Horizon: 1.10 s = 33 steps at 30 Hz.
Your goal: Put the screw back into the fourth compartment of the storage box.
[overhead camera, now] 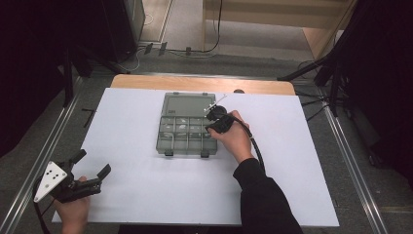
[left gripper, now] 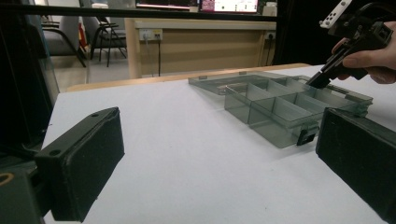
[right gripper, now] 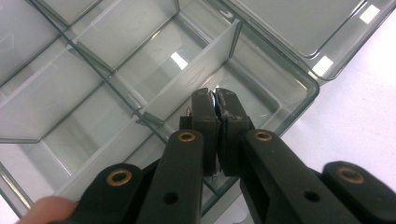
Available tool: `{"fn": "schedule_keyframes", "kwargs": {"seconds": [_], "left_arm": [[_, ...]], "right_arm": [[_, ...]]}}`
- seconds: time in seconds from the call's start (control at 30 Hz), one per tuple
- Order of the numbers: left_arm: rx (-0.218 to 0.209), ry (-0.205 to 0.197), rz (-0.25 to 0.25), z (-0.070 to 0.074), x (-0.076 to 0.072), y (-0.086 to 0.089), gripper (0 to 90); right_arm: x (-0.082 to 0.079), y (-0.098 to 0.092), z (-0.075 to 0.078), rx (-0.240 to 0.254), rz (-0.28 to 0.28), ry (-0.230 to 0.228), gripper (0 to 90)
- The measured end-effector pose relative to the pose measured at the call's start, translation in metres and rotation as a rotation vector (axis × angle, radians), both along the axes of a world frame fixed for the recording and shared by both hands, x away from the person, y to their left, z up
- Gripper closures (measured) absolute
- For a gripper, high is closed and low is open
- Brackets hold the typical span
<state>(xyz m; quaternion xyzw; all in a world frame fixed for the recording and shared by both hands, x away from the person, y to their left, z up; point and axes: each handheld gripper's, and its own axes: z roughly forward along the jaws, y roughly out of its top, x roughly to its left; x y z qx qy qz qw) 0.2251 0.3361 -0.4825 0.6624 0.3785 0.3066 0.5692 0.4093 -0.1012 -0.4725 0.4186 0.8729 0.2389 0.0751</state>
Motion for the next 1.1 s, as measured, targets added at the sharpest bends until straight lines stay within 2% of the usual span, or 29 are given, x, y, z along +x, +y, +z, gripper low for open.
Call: {"fn": "schedule_keyframes", "kwargs": {"seconds": [0.07, 0.13, 0.2, 0.3, 0.4, 0.53, 0.67, 0.8, 1.1], "left_arm": [[0.0, 0.0, -0.001, 0.0, 0.0, 0.0, 1.2], [-0.002, 0.0, -0.002, 0.0, 0.0, 0.0, 1.2], [-0.001, 0.0, -0.002, 0.0, 0.0, 0.0, 1.2], [0.0, -0.001, -0.001, 0.0, 0.0, 0.0, 1.2], [0.002, -0.002, -0.001, 0.0, 0.0, 0.0, 1.2], [0.004, -0.001, 0.0, 0.0, 0.0, 0.0, 1.2], [0.006, -0.002, -0.002, 0.0, 0.0, -0.001, 1.2], [0.007, -0.001, -0.001, 0.0, 0.0, -0.001, 1.2], [0.01, -0.001, -0.001, 0.0, 0.0, -0.001, 1.1]], "right_arm": [[0.0, -0.001, 0.0, 0.009, -0.008, -0.004, 80.8], [-0.001, -0.003, 0.003, 0.022, -0.021, -0.03, 69.9], [-0.004, -0.007, 0.007, 0.075, -0.03, -0.062, 55.5], [-0.008, -0.012, 0.01, 0.146, -0.017, -0.045, 37.5], [-0.013, -0.014, 0.012, 0.15, 0.01, -0.04, 29.2], [-0.021, -0.017, 0.015, 0.175, 0.015, -0.029, 26.0], [-0.028, -0.023, 0.017, 0.182, 0.018, -0.041, 21.4], [-0.037, -0.029, 0.017, 0.171, 0.002, -0.048, 16.9], [-0.056, -0.046, 0.019, 0.178, -0.017, -0.077, 16.4]]}}
